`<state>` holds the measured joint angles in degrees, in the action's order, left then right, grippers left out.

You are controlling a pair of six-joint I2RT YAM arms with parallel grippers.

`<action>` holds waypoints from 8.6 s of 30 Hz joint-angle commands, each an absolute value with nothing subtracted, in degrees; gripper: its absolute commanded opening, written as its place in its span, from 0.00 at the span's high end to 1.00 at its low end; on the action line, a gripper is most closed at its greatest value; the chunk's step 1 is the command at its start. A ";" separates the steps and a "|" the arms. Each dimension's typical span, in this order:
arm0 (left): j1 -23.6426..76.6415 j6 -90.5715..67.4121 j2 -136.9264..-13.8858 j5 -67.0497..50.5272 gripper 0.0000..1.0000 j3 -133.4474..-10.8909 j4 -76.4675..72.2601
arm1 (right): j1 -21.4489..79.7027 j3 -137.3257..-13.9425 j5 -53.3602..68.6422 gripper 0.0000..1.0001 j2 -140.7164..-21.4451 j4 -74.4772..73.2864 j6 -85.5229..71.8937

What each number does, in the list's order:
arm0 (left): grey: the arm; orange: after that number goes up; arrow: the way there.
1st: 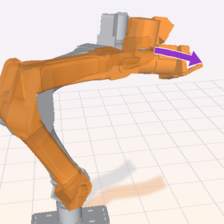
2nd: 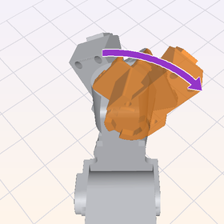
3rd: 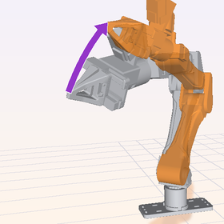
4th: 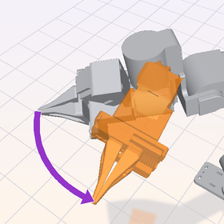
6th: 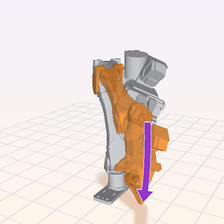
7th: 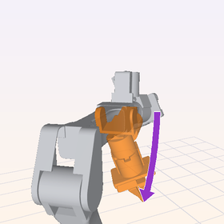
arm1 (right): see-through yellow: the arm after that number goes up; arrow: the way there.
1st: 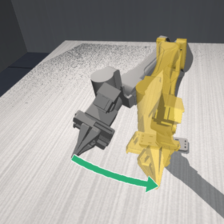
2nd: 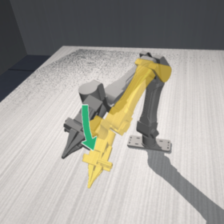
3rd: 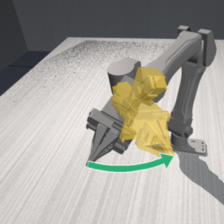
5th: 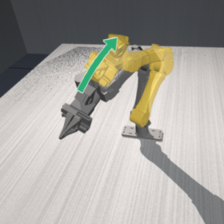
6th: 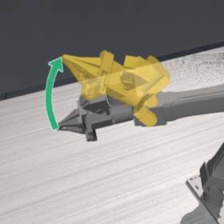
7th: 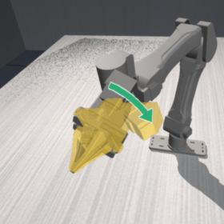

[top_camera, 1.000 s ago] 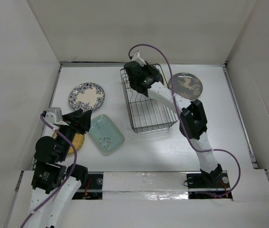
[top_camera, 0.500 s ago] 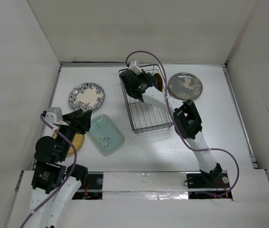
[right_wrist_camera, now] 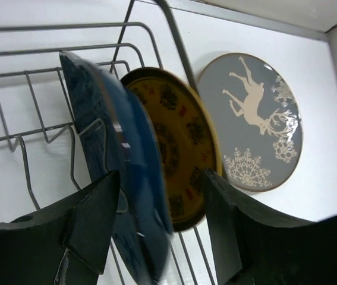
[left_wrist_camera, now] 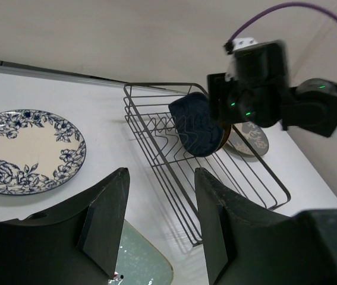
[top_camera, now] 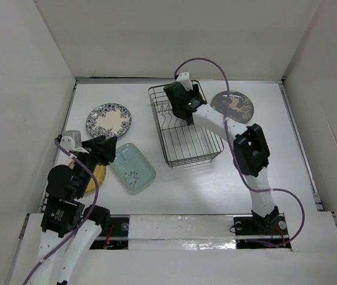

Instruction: Load the plates into the dish rack

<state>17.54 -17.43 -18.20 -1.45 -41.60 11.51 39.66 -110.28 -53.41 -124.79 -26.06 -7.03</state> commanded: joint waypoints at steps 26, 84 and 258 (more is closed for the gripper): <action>16.70 -16.70 -25.66 -1.58 0.91 -41.40 8.96 | -10.01 -48.51 5.96 0.31 -101.21 27.50 -48.94; 16.17 -17.40 -19.42 -2.11 0.69 -41.22 9.14 | 49.92 -96.06 -61.43 1.00 -105.11 21.09 30.85; 17.75 -17.75 -18.37 2.20 0.79 -41.48 9.93 | 44.57 -97.66 -41.21 1.00 -103.90 13.98 -16.71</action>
